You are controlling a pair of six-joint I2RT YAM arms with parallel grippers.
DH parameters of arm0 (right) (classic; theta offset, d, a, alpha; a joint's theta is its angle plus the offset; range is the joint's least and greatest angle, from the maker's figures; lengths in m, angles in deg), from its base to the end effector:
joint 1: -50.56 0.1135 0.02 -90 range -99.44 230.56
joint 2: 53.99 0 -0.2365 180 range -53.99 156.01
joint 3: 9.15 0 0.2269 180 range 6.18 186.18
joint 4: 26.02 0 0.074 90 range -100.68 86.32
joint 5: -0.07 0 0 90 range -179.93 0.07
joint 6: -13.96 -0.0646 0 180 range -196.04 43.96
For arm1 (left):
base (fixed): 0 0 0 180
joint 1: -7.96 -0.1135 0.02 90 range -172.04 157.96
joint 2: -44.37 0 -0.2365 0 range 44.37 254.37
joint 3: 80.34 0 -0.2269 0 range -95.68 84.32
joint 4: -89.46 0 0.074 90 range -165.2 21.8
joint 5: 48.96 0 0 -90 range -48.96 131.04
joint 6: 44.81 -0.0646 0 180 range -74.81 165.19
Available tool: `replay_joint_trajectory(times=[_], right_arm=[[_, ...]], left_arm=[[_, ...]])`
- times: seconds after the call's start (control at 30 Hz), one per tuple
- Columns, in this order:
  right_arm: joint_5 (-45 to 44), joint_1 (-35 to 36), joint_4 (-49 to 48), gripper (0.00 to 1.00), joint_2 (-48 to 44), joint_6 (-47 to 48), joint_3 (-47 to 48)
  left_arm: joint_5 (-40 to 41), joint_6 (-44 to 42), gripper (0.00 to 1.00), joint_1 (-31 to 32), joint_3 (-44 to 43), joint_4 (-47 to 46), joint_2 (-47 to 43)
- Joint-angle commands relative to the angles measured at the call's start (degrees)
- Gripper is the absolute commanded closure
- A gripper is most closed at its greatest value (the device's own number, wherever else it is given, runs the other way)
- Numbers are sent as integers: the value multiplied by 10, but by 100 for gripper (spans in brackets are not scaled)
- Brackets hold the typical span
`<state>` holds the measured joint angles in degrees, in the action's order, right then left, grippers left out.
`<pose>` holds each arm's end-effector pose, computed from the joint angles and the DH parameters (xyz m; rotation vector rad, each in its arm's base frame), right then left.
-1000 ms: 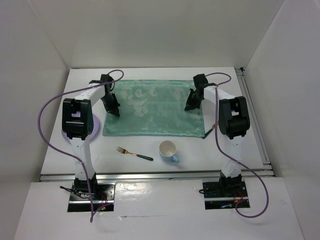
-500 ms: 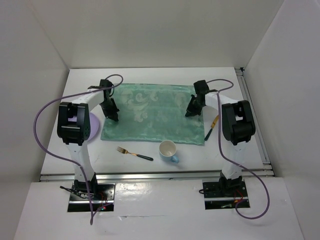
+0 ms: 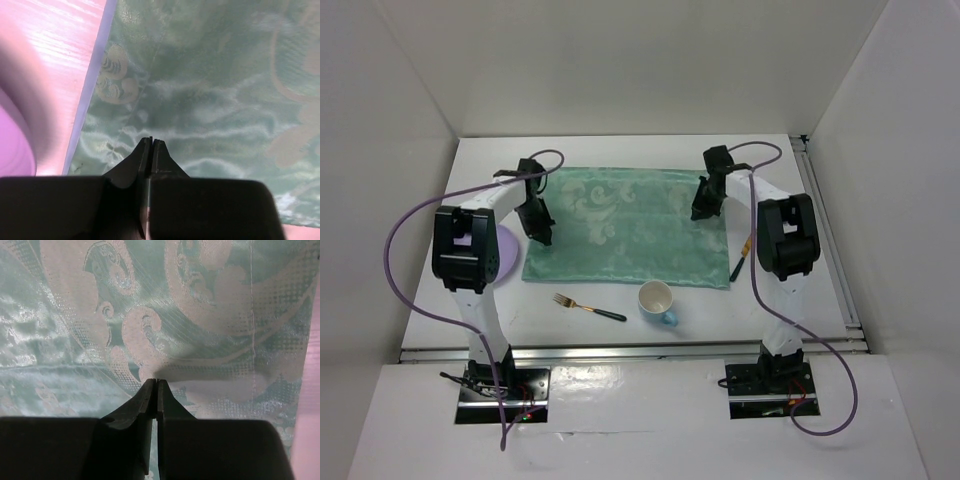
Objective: Set the dinner table for one person
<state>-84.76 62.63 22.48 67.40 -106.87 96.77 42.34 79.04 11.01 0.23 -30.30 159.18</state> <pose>0.4120 0.0941 0.1306 0.4169 2.6987 0.3455 0.3720 -0.0184 0.1338 -0.7728 2.7901 -0.0844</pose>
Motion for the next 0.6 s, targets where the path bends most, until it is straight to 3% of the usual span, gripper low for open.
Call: replay_joint_trajectory(times=[0.0, 0.13, 0.17, 0.23, 0.27, 0.3, 0.4, 0.43, 0.57], right_arm=[[-3, 15, 28, 90, -34, 13, 26], [-10, 46, 33, 75, -123, 18, -9], [-17, 57, 33, 55, -147, 23, -25], [-28, 93, 33, 42, -226, 29, -84], [-28, 107, 38, 30, -251, 29, -103], [-38, 122, 38, 24, -276, 23, -123], [-70, 197, 86, 20, -371, 0, -204], [-77, 212, 95, 11, -383, -6, -217], [-83, 269, 132, 10, -427, -34, -262]], left_arm=[[10, 0, 90, -1, -41, 30, -56], [10, -12, 75, -1, -78, 53, -95], [15, -27, 73, -1, -84, 61, -104], [15, -39, 61, -1, -91, 67, -134], [10, -47, 59, -1, -91, 67, -144], [10, -47, 59, -1, -91, 67, -154], [-21, -52, 57, -1, -80, 67, -189], [-27, -52, 57, -1, -80, 67, -194], [-45, -52, 57, 5, -80, 67, -201]])
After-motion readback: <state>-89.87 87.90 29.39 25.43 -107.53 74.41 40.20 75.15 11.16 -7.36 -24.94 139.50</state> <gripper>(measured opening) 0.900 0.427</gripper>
